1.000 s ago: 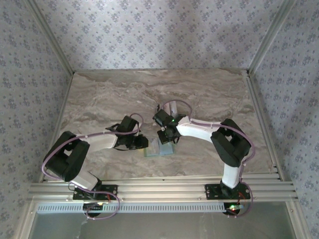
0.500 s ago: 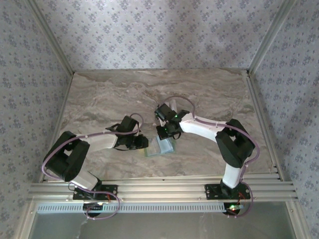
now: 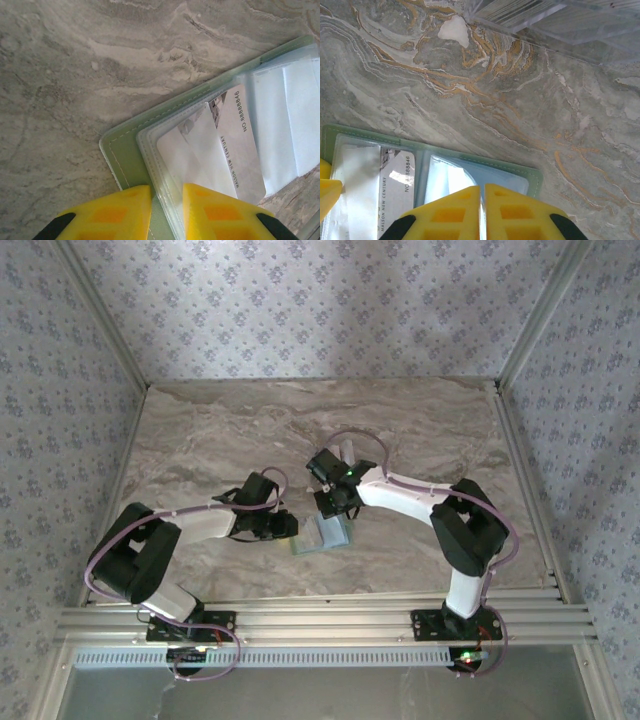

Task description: Put the credit cards into the card holder

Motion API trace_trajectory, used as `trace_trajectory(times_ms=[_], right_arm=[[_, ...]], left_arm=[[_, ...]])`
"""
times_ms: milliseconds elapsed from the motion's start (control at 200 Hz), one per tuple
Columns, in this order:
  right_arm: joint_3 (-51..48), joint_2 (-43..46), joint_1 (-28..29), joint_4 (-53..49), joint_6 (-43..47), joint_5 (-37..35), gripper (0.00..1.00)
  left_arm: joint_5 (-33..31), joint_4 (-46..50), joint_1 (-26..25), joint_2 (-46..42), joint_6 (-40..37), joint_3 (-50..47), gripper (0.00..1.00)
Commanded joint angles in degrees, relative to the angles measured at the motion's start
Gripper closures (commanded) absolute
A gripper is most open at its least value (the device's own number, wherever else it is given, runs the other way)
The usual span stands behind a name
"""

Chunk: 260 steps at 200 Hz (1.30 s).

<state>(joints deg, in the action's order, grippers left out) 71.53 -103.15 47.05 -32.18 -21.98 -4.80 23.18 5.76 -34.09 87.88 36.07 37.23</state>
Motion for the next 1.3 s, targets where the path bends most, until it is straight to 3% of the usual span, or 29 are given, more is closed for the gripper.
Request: trace_trajectory(times_ms=[0,185,820,1119,1294], right_arm=[[1.27,-0.76,0.58,-1.51,0.29,0.2,0.91],[0.55,0.03,0.35,-0.45,0.52,5.06,1.0],[-1.61,0.46,-3.27,10.97,-3.6,24.99,1.0],[-0.36,-2.85,-3.36,14.38,-6.63,26.6,1.0],[0.08,-4.49,-3.16,15.62,-7.59,27.15,1.0]], left_arm=[[-0.24,-0.38,-0.1,2.05,-0.39,0.21,0.76],[-0.24,-0.31,-0.1,1.99,-0.39,0.19,0.76],[0.46,-0.67,0.68,-0.08,0.13,-0.46,0.76],[0.91,-0.71,2.94,-3.88,0.62,-2.25,0.75],[-2.08,1.22,4.36,-8.17,0.57,-3.53,0.74]])
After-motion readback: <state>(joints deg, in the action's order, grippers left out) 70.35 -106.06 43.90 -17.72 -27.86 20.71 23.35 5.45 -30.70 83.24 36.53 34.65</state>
